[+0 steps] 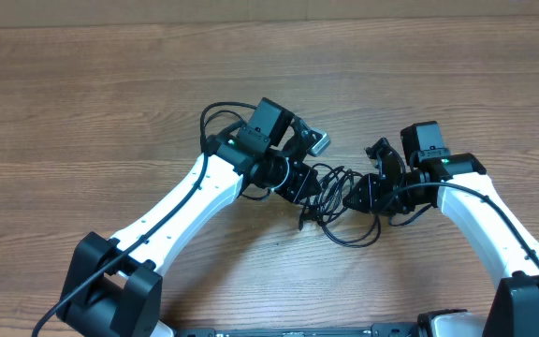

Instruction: Untangle cables

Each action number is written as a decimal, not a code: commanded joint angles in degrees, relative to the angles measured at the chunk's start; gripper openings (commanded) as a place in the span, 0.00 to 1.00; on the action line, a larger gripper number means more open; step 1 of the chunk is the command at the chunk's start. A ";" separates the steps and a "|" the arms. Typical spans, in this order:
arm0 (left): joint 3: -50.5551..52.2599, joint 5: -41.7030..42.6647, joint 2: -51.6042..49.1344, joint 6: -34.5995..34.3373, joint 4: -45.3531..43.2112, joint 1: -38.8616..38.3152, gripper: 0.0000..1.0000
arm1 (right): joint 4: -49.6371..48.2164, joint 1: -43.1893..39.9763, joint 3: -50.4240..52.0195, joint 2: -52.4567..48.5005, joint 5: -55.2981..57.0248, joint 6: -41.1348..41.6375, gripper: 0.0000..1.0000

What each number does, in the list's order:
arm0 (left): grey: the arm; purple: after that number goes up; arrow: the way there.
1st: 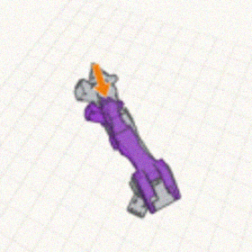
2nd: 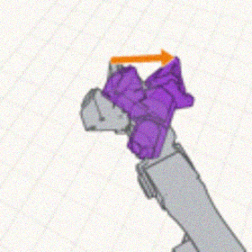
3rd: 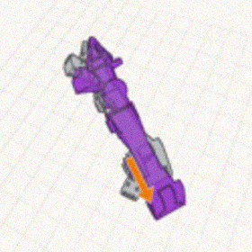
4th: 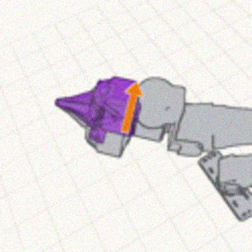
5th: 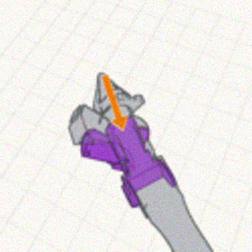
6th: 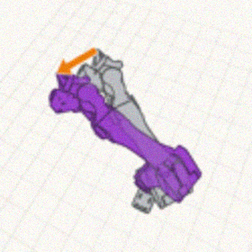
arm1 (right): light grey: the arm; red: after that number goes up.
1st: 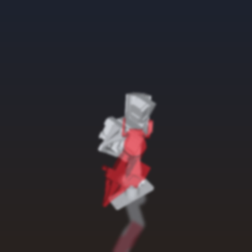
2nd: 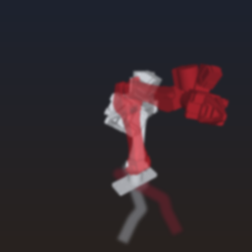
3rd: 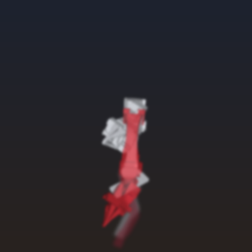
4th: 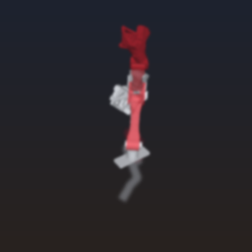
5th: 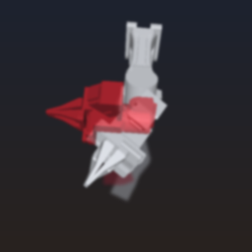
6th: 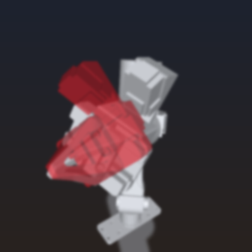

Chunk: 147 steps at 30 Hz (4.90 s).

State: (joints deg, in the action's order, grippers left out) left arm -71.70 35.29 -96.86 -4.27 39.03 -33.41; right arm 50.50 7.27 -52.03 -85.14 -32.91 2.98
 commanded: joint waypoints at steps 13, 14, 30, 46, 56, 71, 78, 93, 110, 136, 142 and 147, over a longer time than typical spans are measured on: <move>0.31 0.09 1.18 -0.04 0.20 -0.39 0.04 | 5.92 0.13 -2.71 -0.07 0.46 -1.25 0.32; 0.31 0.11 1.18 -0.04 0.22 -0.39 0.04 | 5.84 0.13 -2.69 -0.07 1.79 -1.14 0.32; 0.31 0.09 1.18 -0.04 0.15 -0.39 0.04 | -6.12 0.17 0.66 -0.09 -0.87 1.62 0.31; 0.31 0.13 1.18 -0.07 0.24 -0.39 0.04 | -8.35 7.74 0.70 -0.13 -2.56 1.57 0.04; 0.31 0.09 1.18 -0.22 0.37 -0.39 0.04 | 15.63 7.72 -17.90 -0.07 -6.23 -4.98 0.04; 0.31 0.09 1.18 -0.22 1.18 -0.39 0.04 | 21.99 7.72 -20.70 -0.17 10.40 -2.80 0.44; 0.31 0.07 1.18 -0.22 1.20 -0.39 0.04 | 10.16 7.72 -9.40 -0.17 10.43 0.46 0.30; 0.31 0.04 1.18 -0.20 1.03 -0.39 0.04 | -3.96 7.74 -0.70 -0.17 10.34 3.08 0.07; 0.31 -0.81 1.18 -0.24 1.05 -0.39 0.04 | 29.94 7.56 -39.10 -0.15 7.15 1.29 0.04; 0.28 -3.28 1.18 -13.20 1.44 11.39 0.58 | 30.01 6.25 -37.22 -0.55 35.23 17.00 0.54; 0.31 -6.99 0.11 -2.45 1.18 -0.94 0.66 | 32.85 -4.68 -37.22 -0.55 34.05 18.03 0.74; 0.31 -11.52 -3.28 -2.34 -1.07 -4.63 0.65 | 33.22 -12.09 -37.22 -0.55 30.40 17.38 0.84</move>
State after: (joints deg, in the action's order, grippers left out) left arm -71.61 27.38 -97.23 -9.08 38.96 -36.60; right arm 83.70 -1.21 -89.45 -85.78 -0.25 20.32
